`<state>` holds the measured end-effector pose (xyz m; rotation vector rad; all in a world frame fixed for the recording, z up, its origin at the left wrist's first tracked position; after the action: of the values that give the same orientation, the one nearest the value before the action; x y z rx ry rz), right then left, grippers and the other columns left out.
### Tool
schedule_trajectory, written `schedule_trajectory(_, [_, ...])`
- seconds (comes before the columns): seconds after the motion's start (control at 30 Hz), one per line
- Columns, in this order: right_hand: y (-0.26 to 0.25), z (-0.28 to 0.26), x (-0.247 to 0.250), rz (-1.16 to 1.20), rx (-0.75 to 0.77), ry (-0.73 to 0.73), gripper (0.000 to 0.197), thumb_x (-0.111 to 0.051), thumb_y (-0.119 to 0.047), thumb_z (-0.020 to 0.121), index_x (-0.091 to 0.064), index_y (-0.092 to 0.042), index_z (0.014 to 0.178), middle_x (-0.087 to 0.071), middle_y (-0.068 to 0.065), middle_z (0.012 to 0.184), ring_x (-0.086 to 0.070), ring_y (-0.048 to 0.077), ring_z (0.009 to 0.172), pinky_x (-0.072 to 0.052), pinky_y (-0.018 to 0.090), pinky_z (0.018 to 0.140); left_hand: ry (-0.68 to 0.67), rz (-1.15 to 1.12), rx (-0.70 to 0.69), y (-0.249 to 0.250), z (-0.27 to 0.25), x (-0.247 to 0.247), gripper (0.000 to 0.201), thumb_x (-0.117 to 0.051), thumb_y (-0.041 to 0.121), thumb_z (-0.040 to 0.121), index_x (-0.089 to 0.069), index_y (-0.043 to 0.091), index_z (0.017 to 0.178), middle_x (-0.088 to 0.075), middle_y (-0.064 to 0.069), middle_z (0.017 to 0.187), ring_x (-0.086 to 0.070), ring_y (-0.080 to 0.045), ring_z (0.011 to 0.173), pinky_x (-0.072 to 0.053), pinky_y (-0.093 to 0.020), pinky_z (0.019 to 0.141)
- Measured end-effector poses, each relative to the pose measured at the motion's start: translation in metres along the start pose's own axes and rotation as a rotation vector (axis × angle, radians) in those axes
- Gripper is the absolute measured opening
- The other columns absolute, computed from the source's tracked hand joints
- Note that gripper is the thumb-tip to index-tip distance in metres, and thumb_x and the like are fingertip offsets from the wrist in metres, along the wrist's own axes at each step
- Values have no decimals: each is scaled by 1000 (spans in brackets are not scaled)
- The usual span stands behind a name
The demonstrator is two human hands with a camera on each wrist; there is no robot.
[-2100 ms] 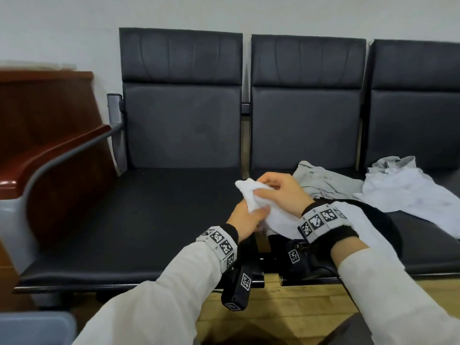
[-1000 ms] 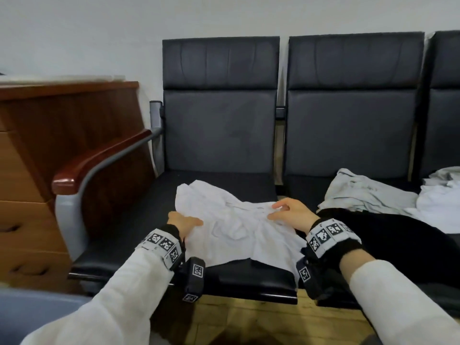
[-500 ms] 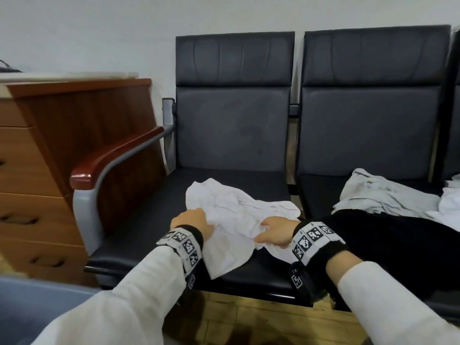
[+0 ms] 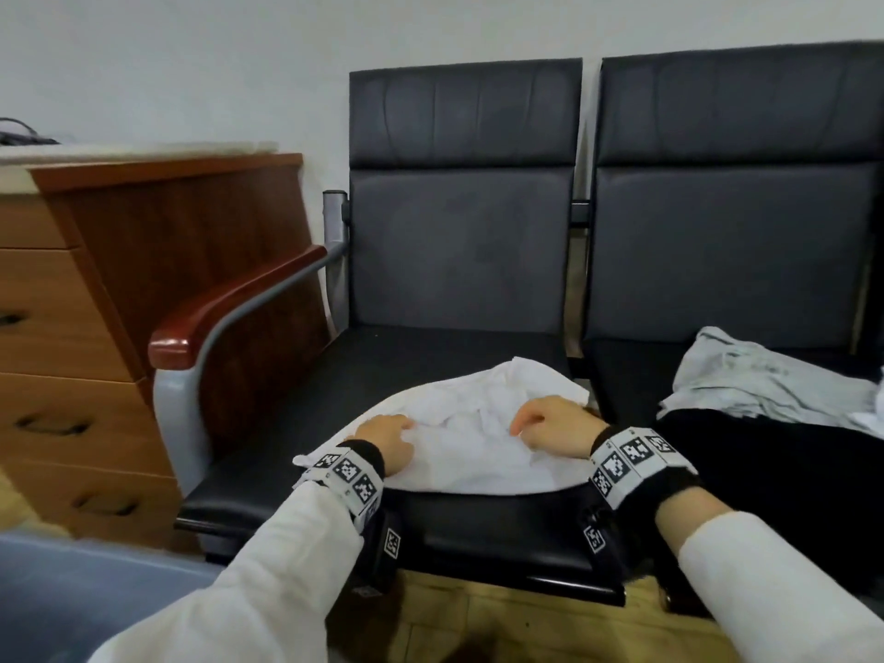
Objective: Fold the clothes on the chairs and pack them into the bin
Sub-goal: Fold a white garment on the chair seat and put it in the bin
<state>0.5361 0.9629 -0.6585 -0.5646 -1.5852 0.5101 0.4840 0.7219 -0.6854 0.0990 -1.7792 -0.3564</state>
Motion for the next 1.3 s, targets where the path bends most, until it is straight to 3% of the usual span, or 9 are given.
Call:
schedule_trajectory(0.13, [23, -17, 0, -336, -113, -198, 53, -67, -29, 74, -54, -34, 125, -44, -1, 126, -43, 20, 120, -41, 33, 103, 56, 73, 142, -24, -3, 3, 54, -36, 45, 92, -32, 29, 144, -31, 0, 152, -29, -26, 139, -24, -46, 114])
schedule_trajectory(0.3, [31, -28, 9, -217, -96, -201, 74, -69, -12, 74, -39, -25, 140, -41, 0, 132, -44, 21, 125, -47, 26, 92, 148, -4, 226, -33, -25, 17, 53, -43, 37, 89, -33, 30, 140, -36, -3, 147, -32, -27, 137, -25, -46, 113])
schedule_trajectory(0.43, [41, -35, 16, -379, -108, -139, 59, -61, -1, 76, -41, -22, 127, -38, 0, 126, -40, 23, 121, -43, 28, 94, 56, 19, 193, -45, -31, 21, 59, -47, 23, 81, -31, 30, 137, -39, -10, 143, -33, -29, 136, -13, -50, 117])
schedule_trajectory(0.53, [46, -36, 17, -414, -42, -103, 37, -55, 0, 79, -46, -30, 98, -39, 0, 116, -46, 19, 107, -42, 25, 90, 45, 29, 178, -62, -38, 23, 58, -47, 13, 77, -37, 36, 130, -42, -6, 140, -38, -26, 131, -25, -43, 113])
schedule_trajectory(0.63, [44, -35, 23, -392, 10, -41, 34, -52, -3, 85, -44, -36, 76, -41, -2, 100, -46, 15, 95, -34, 18, 82, 206, 31, 189, -83, -46, 35, 39, -47, 12, 84, -53, 32, 116, -52, -1, 130, -46, -24, 123, -36, -38, 105])
schedule_trajectory(0.77, [55, -39, 23, -395, -99, -83, 30, -51, -3, 86, -46, -30, 95, -33, 0, 106, -49, 19, 82, -42, 20, 75, 386, -127, 251, -108, -57, 46, 19, -50, 14, 88, -67, 17, 98, -63, -14, 110, -59, -35, 102, -48, -36, 88])
schedule_trajectory(0.93, [57, -35, 23, -369, -111, -51, 21, -45, -5, 90, -45, -26, 96, -45, 3, 104, -49, 19, 86, -39, 22, 74, 377, -412, 272, -111, -58, 46, 23, -48, 19, 90, -70, 10, 90, -66, -17, 99, -58, -34, 96, -44, -32, 83])
schedule_trajectory(1.07, [59, -32, 29, -256, -116, 25, 16, -48, -12, 89, -57, -24, 85, -57, -2, 98, -55, 16, 89, -41, 21, 75, 454, -733, 306, -116, -52, 44, 30, -44, 17, 89, -71, 5, 93, -67, -18, 91, -60, -31, 84, -48, -36, 81])
schedule_trajectory(1.3, [81, -30, 45, 239, -290, 182, 18, -51, -9, 87, -68, -12, 87, -60, 5, 73, -54, 15, 64, -42, 22, 51, 600, -1216, 274, -112, -52, 46, 17, -43, 6, 93, -54, 14, 104, -55, -7, 70, -49, -14, 51, -45, -18, 44])
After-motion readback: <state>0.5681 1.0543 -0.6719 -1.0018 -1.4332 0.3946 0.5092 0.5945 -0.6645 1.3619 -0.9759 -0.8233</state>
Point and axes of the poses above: each hand's wrist, its own z-axis towards the middle knuckle, its own x-axis out of the back of the hand, y = z × x, the point moved 4 cm from there along z, towards the middle knuckle
